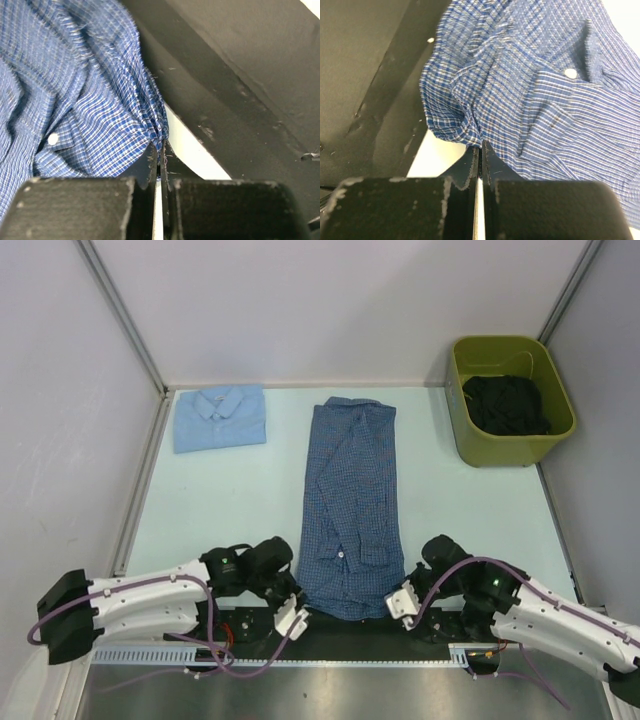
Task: Fold and stack the long sleeve shirts
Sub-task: Fold the shirt
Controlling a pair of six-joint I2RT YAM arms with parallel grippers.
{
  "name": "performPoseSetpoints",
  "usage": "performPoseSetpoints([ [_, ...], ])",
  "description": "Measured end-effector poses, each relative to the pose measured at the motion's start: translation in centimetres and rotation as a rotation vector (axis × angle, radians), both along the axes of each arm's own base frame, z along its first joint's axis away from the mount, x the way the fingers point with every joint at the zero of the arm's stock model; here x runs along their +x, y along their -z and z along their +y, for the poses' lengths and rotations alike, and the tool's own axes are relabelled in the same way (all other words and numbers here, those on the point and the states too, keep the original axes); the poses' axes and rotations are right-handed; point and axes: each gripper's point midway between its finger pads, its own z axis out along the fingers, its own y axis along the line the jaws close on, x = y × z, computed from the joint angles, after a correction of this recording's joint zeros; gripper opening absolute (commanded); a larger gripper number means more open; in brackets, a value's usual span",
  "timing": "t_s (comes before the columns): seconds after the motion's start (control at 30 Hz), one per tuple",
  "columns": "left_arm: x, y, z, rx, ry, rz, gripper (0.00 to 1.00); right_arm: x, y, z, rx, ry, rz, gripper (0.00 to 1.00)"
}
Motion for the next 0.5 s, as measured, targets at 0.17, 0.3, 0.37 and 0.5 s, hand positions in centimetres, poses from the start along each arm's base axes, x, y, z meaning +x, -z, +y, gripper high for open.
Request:
performPoseSetpoints([
  [0.17, 2.3, -2.1, -0.4, -0.028, -0.124, 0.063, 0.0, 1.2, -1.8, 0.6, 0.015, 0.068, 0.019, 0.0],
  [0.3, 4.7, -3.2, -0.7, -0.05, -0.199, 0.084, 0.0, 3.7, -2.8, 0.6, 0.034, 0.181, 0.029, 0.0],
  [0.37, 5.0, -3.5, -0.9, -0.057, -0.206, 0.09, 0.0, 4.9, -3.1, 0.5, 0.045, 0.229, 0.027, 0.0],
  [0.5, 5.6, -3.7, -1.1, -0.061, -0.211, 0.105, 0.0, 6.6, -3.3, -0.1, 0.058, 0.285, 0.028, 0.0],
])
